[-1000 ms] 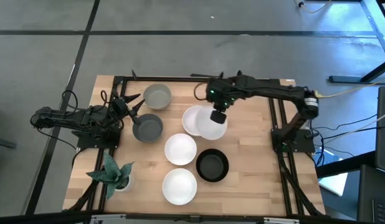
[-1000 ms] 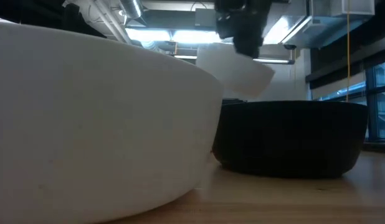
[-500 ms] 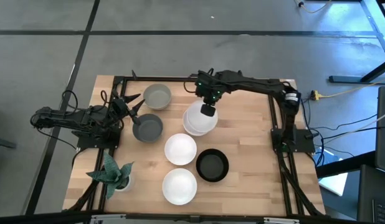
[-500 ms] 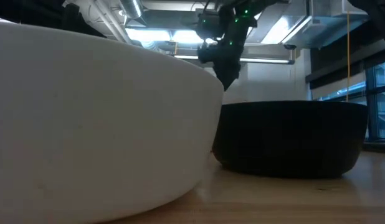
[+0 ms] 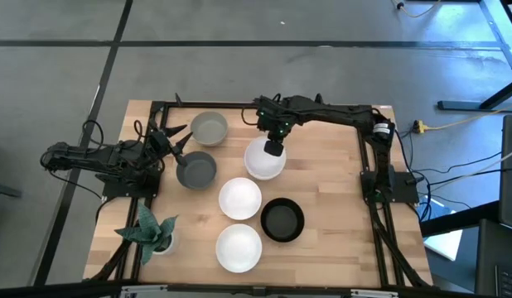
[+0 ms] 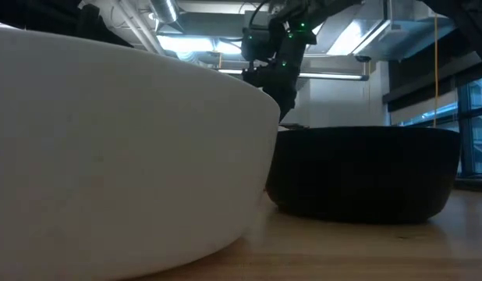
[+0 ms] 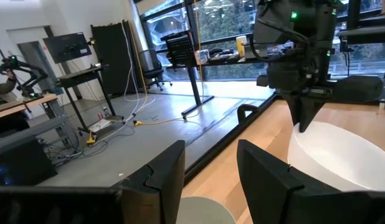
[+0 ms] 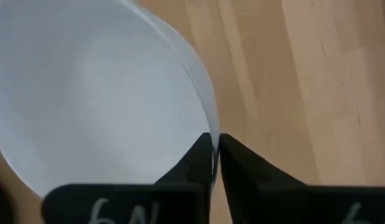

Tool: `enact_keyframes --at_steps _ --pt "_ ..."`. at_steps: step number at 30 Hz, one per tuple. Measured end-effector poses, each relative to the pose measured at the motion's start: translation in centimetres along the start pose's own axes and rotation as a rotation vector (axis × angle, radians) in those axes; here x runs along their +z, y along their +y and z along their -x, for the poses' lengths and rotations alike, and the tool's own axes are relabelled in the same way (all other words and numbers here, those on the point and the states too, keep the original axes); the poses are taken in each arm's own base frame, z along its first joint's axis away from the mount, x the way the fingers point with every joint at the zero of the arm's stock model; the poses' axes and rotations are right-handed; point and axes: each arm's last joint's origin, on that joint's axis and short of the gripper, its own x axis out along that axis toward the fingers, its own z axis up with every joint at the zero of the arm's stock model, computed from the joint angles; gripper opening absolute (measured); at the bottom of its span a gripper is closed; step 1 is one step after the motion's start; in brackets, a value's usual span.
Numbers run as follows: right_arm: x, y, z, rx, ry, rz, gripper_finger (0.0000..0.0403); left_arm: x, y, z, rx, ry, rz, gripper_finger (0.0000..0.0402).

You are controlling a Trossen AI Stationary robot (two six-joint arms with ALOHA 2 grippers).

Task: Nest bowls inside each other
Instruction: Stack the white bowl on top of the white bowl

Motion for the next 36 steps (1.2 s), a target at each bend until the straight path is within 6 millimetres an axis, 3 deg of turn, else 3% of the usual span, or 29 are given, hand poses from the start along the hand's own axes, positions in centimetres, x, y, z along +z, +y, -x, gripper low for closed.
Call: enact_keyframes --at_steps 23,30,36 --pt "0.1 0.7 0.3 0.129 -0.027 -0.015 0.0058 0.0 0.0 0.0 0.000 0.000 0.018 0.0141" --pt "1.9 0.7 3.7 0.117 -0.123 0.023 0.0121 0.0 0.0 0.0 -0.001 0.000 0.065 0.0141" --pt "3.1 1.8 8.2 0.113 -0.200 0.110 0.0177 0.0 0.0 0.0 -0.001 0.001 0.097 0.0141"
